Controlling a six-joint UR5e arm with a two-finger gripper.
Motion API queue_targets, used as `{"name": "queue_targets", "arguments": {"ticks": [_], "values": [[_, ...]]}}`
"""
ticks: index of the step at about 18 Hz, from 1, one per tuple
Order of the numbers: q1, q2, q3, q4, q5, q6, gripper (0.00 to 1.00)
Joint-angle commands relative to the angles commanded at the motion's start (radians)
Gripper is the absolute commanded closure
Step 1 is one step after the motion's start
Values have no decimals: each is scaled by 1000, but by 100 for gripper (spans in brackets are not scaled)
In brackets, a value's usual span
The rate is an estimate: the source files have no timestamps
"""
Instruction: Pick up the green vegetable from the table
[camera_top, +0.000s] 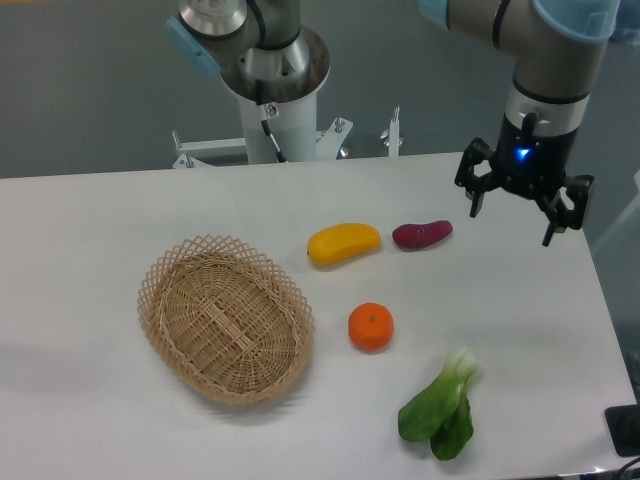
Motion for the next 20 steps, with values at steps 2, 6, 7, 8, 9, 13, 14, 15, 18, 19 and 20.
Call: {"name": "queue_targets", "arguments": {"ticks": [2, 6, 7, 8, 9, 13, 14, 15, 18, 19, 20], "values": [[-2, 2, -12, 8, 0, 0, 0], [-2, 2, -17, 2, -5, 0, 0], [-2, 3, -23, 2, -11, 2, 0], [-3, 3, -29, 2, -12, 2, 0], [-9, 5, -32, 2, -11, -3, 0], [-41, -5, -38, 5, -5, -63, 0], [-54, -12, -43, 6, -6, -81, 0], [-66, -18, -48, 12, -6, -100, 0], [-84, -38, -64, 47, -6, -121, 0], [-92, -43, -72, 52, -6, -124, 0], [-95, -54, -78, 54, -6, -127, 0]]}}
